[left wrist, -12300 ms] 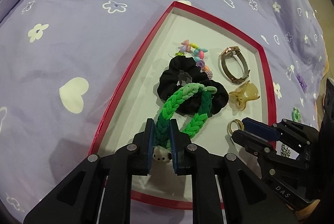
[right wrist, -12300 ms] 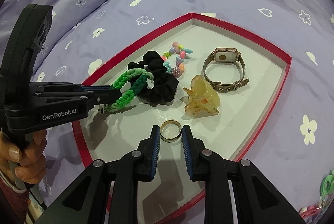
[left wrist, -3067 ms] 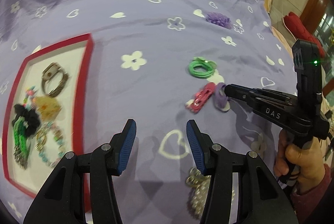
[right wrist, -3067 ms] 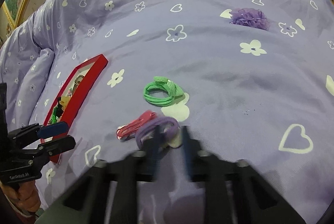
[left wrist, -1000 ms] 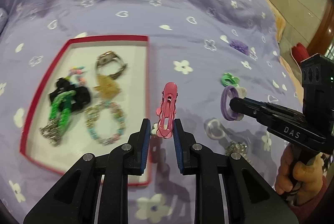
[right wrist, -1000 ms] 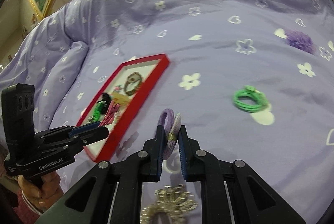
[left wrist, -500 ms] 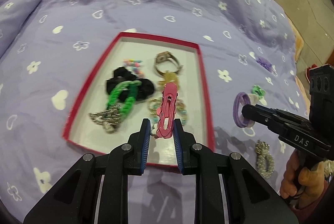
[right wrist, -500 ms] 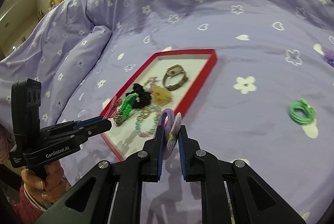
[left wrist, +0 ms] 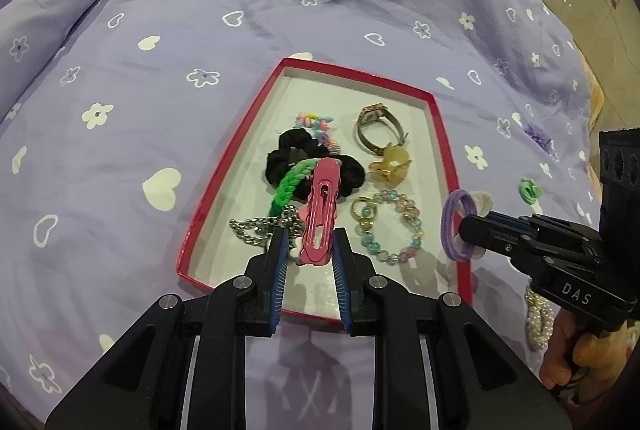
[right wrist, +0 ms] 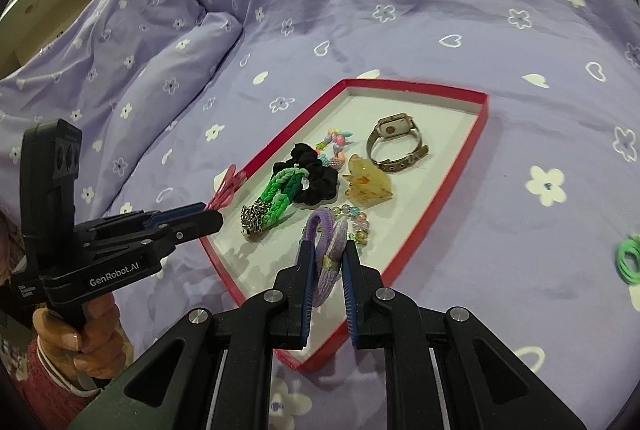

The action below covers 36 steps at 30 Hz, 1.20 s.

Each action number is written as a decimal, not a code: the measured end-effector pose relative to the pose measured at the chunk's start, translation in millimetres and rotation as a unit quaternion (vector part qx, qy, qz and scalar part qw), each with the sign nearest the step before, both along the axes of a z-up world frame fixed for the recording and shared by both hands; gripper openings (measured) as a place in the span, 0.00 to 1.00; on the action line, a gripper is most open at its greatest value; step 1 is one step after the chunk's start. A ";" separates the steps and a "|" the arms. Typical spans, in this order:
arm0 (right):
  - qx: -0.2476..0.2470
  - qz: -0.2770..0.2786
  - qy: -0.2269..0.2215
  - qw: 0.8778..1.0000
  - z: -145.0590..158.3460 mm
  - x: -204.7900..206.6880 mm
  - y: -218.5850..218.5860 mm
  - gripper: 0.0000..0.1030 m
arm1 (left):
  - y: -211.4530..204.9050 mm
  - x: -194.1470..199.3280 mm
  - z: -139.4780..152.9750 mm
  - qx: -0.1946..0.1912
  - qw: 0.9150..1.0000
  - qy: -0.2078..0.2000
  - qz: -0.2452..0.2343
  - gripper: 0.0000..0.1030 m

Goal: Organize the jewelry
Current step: 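Carry the pink hair clip and purple hair tie over the tray with both grippers, then open both grippers to release the hair clip and hair tie into the tray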

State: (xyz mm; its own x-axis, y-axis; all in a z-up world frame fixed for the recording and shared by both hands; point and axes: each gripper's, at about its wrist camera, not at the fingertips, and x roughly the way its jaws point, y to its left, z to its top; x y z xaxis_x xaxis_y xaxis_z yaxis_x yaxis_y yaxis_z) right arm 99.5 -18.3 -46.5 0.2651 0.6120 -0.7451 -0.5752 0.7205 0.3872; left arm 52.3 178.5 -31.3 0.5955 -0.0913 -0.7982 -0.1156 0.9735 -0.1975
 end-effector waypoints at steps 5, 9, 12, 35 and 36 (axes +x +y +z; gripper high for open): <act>-0.012 0.010 0.004 1.000 -7.6 3.2 9.2 0.13 | 3.3 7.1 -8.0 0.007 1.000 0.013 0.001 0.19; -0.028 0.016 0.006 0.999 -14.4 6.7 14.8 0.13 | 2.5 14.1 -15.9 0.012 1.000 0.025 -0.004 0.19; -0.041 0.022 0.008 0.999 -19.3 9.6 19.6 0.13 | 1.3 18.6 -20.8 0.015 0.999 0.035 -0.007 0.19; -0.052 0.035 0.021 0.998 -31.5 14.8 27.5 0.18 | -1.8 28.7 -32.7 0.026 0.997 0.067 -0.012 0.20; -0.051 0.034 0.022 0.998 -31.2 14.6 27.1 0.18 | -1.5 28.3 -33.0 0.025 0.997 0.068 -0.011 0.20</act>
